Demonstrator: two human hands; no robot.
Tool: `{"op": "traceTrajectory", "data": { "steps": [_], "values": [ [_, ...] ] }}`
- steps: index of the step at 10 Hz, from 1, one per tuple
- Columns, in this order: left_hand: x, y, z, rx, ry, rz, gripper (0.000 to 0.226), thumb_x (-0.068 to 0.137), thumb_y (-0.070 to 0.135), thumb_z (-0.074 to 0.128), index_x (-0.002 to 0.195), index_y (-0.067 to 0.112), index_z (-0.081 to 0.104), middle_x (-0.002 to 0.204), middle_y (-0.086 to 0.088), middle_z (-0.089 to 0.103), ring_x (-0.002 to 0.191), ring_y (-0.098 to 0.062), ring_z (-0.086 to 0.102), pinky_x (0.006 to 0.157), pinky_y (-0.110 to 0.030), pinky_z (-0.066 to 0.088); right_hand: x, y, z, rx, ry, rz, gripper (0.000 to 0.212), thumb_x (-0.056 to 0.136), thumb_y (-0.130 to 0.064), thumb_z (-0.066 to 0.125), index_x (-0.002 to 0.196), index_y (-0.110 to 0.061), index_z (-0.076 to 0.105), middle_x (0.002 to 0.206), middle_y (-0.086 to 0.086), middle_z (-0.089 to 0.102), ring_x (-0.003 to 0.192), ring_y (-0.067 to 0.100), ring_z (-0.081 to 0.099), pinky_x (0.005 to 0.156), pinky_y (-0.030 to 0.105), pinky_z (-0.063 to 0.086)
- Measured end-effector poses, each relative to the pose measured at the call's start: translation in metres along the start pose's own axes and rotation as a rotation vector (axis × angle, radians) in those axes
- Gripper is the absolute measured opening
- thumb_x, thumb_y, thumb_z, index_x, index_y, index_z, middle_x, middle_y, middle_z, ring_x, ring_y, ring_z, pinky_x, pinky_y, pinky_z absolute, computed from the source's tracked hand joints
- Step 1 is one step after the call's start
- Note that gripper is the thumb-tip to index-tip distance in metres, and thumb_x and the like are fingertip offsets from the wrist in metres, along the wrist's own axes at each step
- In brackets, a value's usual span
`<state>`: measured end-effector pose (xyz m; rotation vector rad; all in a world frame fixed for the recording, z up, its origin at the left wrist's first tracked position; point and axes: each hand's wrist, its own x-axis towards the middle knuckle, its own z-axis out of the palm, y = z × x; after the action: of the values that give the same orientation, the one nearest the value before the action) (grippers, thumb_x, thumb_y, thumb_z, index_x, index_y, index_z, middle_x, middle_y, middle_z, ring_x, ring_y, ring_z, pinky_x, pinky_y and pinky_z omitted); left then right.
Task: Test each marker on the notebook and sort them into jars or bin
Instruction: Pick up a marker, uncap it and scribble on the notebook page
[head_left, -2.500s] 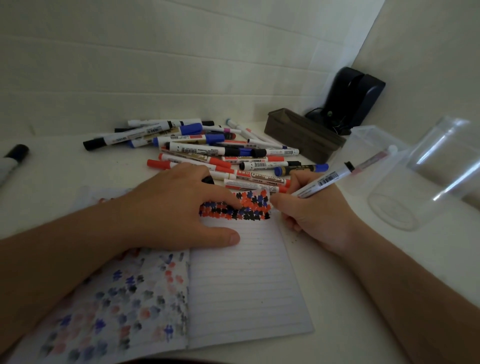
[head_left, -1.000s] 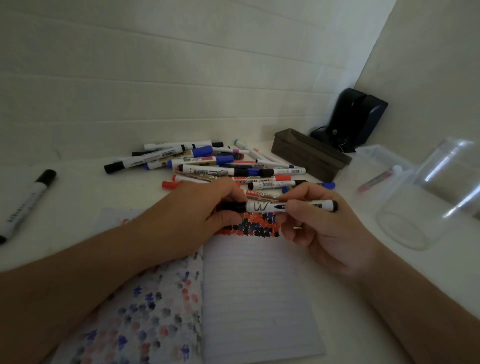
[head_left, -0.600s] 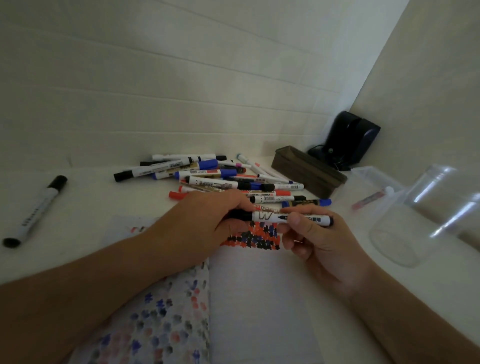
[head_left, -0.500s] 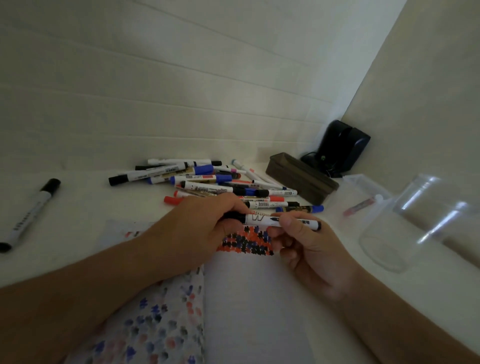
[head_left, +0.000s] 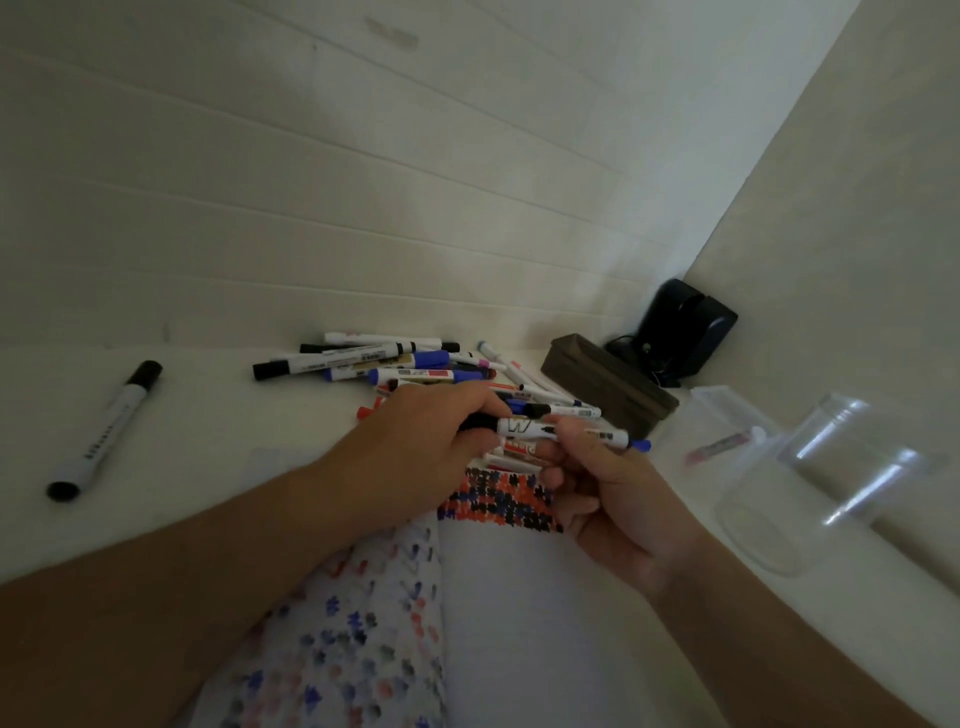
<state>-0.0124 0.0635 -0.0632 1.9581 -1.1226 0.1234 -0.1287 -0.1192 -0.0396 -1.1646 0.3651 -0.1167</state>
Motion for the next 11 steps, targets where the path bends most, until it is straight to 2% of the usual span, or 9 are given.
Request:
{"op": "traceTrajectory", "data": {
  "steps": [2,3,4,5,6,7,8,9,11],
  "values": [
    [0.002,-0.01,0.001,0.108,-0.003,-0.063,0.067,0.099,0.034,0.061,0.157,0.04,0.028,0.131,0.014,0.057,0.119,-0.005,0.05,0.103,-0.035,0.048,0.071,-0.042,-0.023,0.356,0.478,-0.224,0.033,0.105,-0.03,0.059,0.126,-0.005,0.063,0.117,0.013,0.076,0.063,0.013,0.073,0.047,0.014,0.05],
    [-0.001,-0.024,0.0,0.139,-0.035,-0.088,0.058,0.099,0.029,0.061,0.152,0.038,0.04,0.121,0.016,0.057,0.112,-0.006,0.049,0.099,-0.033,0.047,0.103,-0.053,-0.037,0.497,0.503,-0.224,0.038,0.109,-0.034,0.051,0.128,-0.001,0.055,0.123,0.02,0.072,0.06,0.021,0.076,0.052,0.015,0.055],
    [0.0,-0.028,0.002,0.159,-0.046,-0.082,0.05,0.098,0.031,0.06,0.144,0.042,0.045,0.115,0.022,0.05,0.107,-0.001,0.041,0.099,-0.029,0.042,0.12,-0.061,-0.047,0.511,0.599,-0.184,0.041,0.111,-0.031,0.042,0.138,-0.001,0.047,0.121,0.028,0.065,0.072,0.034,0.077,0.086,0.015,0.058],
    [0.0,-0.027,0.003,0.172,-0.053,-0.059,0.046,0.1,0.032,0.058,0.144,0.04,0.047,0.117,0.022,0.048,0.109,0.0,0.036,0.102,-0.027,0.037,0.137,-0.062,-0.071,0.937,0.58,-0.096,0.054,0.105,-0.022,0.05,0.156,-0.008,0.036,0.148,0.023,0.052,0.12,0.04,0.064,0.112,0.023,0.046],
    [0.001,-0.026,0.003,0.184,-0.057,-0.047,0.042,0.101,0.032,0.057,0.142,0.04,0.05,0.12,0.02,0.051,0.11,-0.001,0.037,0.105,-0.03,0.038,0.132,-0.043,-0.061,0.37,0.655,-0.125,0.063,0.093,-0.023,0.071,0.148,-0.007,0.046,0.138,0.012,0.061,0.111,0.022,0.069,0.074,0.017,0.056],
    [0.001,-0.028,0.004,0.17,-0.066,-0.042,0.035,0.1,0.03,0.057,0.133,0.042,0.056,0.114,0.023,0.047,0.11,-0.001,0.038,0.102,-0.029,0.038,0.115,-0.035,-0.027,-0.631,0.673,-0.266,0.025,0.1,-0.01,0.058,0.122,-0.018,0.067,0.108,0.006,0.07,0.076,0.012,0.064,0.055,0.021,0.048],
    [0.0,-0.028,0.004,0.183,-0.065,-0.039,0.033,0.1,0.03,0.058,0.13,0.044,0.058,0.114,0.021,0.051,0.11,-0.002,0.041,0.098,-0.027,0.037,0.113,-0.027,-0.024,-1.287,0.458,-0.228,0.017,0.098,-0.02,0.064,0.1,-0.036,0.07,0.118,0.001,0.064,0.093,0.016,0.066,0.069,0.028,0.057],
    [0.0,-0.028,0.004,0.201,-0.07,-0.029,0.031,0.1,0.031,0.059,0.129,0.042,0.06,0.117,0.019,0.056,0.111,-0.003,0.044,0.1,-0.028,0.039,0.115,-0.026,-0.029,-1.598,0.374,-0.159,0.025,0.101,-0.024,0.06,0.11,-0.044,0.072,0.144,0.009,0.048,0.119,0.03,0.055,0.093,0.044,0.056],
    [0.0,-0.024,0.002,0.202,-0.061,0.008,0.029,0.097,0.028,0.063,0.124,0.038,0.067,0.108,0.017,0.059,0.102,-0.003,0.049,0.092,-0.026,0.04,0.108,-0.034,-0.031,-1.777,0.332,-0.18,0.015,0.103,-0.035,0.059,0.104,-0.051,0.058,0.121,-0.004,0.038,0.111,0.021,0.037,0.097,0.042,0.043]
  ]
}}
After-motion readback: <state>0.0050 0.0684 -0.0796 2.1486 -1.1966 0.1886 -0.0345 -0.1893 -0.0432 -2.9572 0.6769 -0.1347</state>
